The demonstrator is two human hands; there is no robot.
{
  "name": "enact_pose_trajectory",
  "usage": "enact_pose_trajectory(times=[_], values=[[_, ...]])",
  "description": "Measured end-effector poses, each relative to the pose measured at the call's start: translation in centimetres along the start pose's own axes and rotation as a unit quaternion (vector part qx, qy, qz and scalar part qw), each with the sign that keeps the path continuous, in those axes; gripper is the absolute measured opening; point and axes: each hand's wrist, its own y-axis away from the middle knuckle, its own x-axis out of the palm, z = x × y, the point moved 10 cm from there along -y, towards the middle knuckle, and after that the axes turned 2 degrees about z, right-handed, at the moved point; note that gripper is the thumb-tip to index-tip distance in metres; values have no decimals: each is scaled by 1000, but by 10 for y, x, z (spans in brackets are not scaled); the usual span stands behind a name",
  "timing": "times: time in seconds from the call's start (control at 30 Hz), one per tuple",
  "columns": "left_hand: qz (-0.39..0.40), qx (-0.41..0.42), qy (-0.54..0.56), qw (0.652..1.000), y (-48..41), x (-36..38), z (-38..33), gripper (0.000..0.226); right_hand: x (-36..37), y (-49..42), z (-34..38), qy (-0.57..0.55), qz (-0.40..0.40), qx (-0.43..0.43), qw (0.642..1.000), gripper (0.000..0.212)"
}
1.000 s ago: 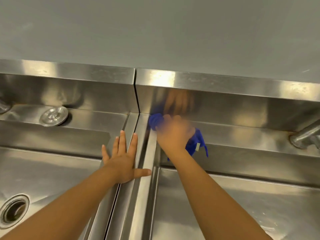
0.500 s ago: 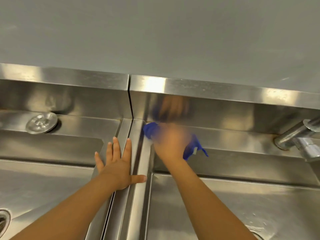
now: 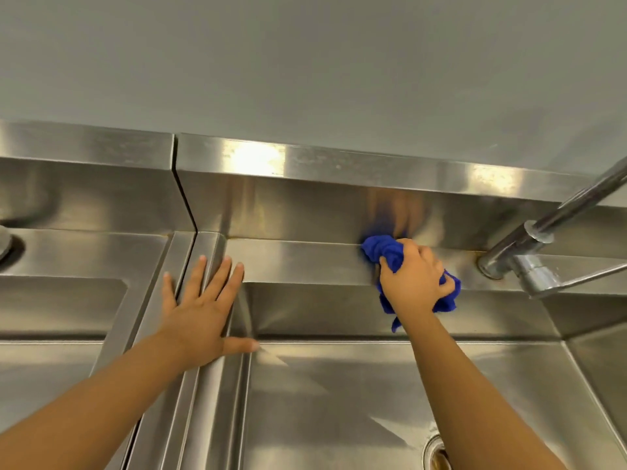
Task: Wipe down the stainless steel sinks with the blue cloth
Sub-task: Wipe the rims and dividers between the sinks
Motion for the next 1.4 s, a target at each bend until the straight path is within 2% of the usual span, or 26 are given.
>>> enact_pose_trajectory(times=[0.07, 0.2, 0.27, 0.33, 0.47, 0.6, 0.7, 0.77, 0.87, 0.93, 1.0, 1.13, 1.17, 1.23, 1.33, 1.4], values=[[10, -5, -5, 1000, 1, 1, 0, 133, 8, 12, 15, 16, 6, 5, 1000, 35], [25, -12, -32, 999, 1, 0, 0, 133, 25, 39, 69, 12, 45, -152, 987, 37], [38, -13, -34, 999, 2, 0, 0, 133, 21, 31, 66, 6, 86, -191, 978, 38], [43, -13, -26, 999, 3, 0, 0, 133, 6, 10, 33, 2, 78, -165, 983, 37], [28, -9, -27, 999, 3, -1, -1, 134, -32, -35, -61, 0, 13, -15, 1000, 35], [35, -8, -18, 999, 3, -1, -3, 135, -30, -32, -71, -6, -18, 51, 999, 37], [40, -7, -16, 999, 1, 0, -3, 137, -21, -5, -36, -3, -13, -15, 1000, 37], [54, -8, -10, 998, 3, 0, -3, 139, -26, 4, -7, -58, -6, -71, 996, 34], [69, -9, -4, 998, 4, 1, -2, 137, -84, 9, 36, -163, -126, -135, 969, 35], [68, -3, 0, 998, 3, -1, -2, 136, -119, 5, 62, -189, -194, -164, 949, 34], [69, 0, 1, 998, 3, 0, -1, 135, -131, -7, 76, -200, -212, -155, 944, 35], [72, 15, -3, 997, 0, 3, -3, 133, -108, -11, 92, -196, -227, -64, 952, 37], [74, 16, -5, 997, -1, 4, -3, 133, -100, -3, 110, -189, -224, -78, 953, 37], [78, 13, -14, 997, -1, 4, -2, 129, -87, 19, 164, -170, -206, -162, 950, 39], [88, -6, -19, 996, 1, 5, -1, 120, -71, 58, 243, -108, -122, -301, 939, 51], [88, -3, -20, 996, 2, 4, -2, 119, -67, 57, 257, -70, -85, -341, 934, 56]])
